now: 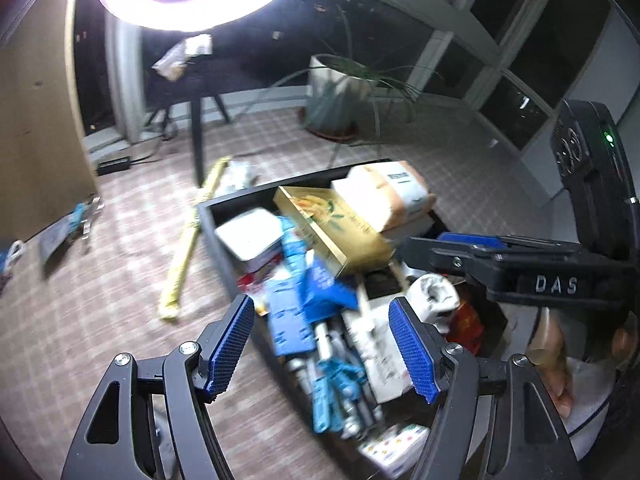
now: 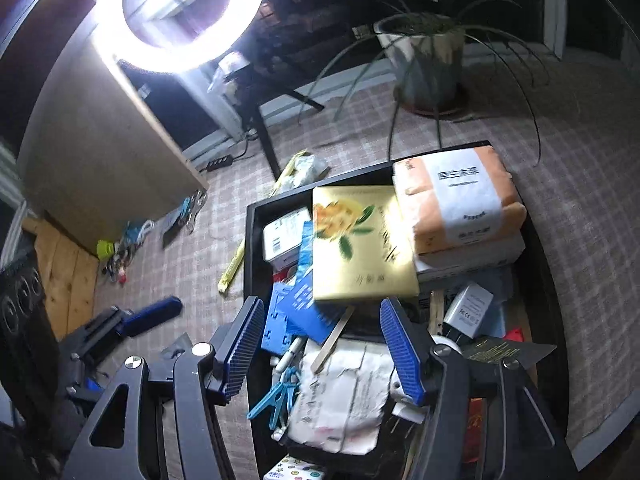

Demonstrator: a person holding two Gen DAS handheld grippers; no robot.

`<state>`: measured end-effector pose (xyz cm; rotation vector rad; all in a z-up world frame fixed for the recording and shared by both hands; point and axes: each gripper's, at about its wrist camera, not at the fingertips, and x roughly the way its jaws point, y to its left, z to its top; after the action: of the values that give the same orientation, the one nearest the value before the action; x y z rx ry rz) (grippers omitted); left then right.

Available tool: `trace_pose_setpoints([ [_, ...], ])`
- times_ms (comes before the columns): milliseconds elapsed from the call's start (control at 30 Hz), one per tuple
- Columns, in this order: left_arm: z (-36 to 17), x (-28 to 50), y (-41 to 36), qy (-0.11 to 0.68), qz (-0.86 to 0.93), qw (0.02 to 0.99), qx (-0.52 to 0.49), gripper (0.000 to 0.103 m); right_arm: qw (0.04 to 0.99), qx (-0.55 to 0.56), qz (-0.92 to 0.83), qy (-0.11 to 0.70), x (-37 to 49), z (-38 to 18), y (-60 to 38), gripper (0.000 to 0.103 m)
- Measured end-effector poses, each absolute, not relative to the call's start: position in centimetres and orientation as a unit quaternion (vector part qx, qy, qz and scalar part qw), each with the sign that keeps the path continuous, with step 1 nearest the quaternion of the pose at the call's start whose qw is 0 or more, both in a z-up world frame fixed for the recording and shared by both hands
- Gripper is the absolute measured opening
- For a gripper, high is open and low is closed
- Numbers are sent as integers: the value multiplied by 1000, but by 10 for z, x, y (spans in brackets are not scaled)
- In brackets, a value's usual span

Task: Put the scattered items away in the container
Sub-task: 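Bring the right tool down to the grey GT packet on the floor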

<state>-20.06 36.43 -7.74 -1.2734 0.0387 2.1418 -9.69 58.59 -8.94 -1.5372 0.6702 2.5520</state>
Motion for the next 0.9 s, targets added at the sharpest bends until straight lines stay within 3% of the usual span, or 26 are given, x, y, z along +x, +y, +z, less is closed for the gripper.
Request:
trace_pose_setpoints([
  [300,-65,-167,295,30,846,268,-461,74,27,-489,862,129,-83,-75,514,62],
  [900,-79,-139,185,53,865,187,-462,76,-23,-490,860,143,-85,-81,426,63],
])
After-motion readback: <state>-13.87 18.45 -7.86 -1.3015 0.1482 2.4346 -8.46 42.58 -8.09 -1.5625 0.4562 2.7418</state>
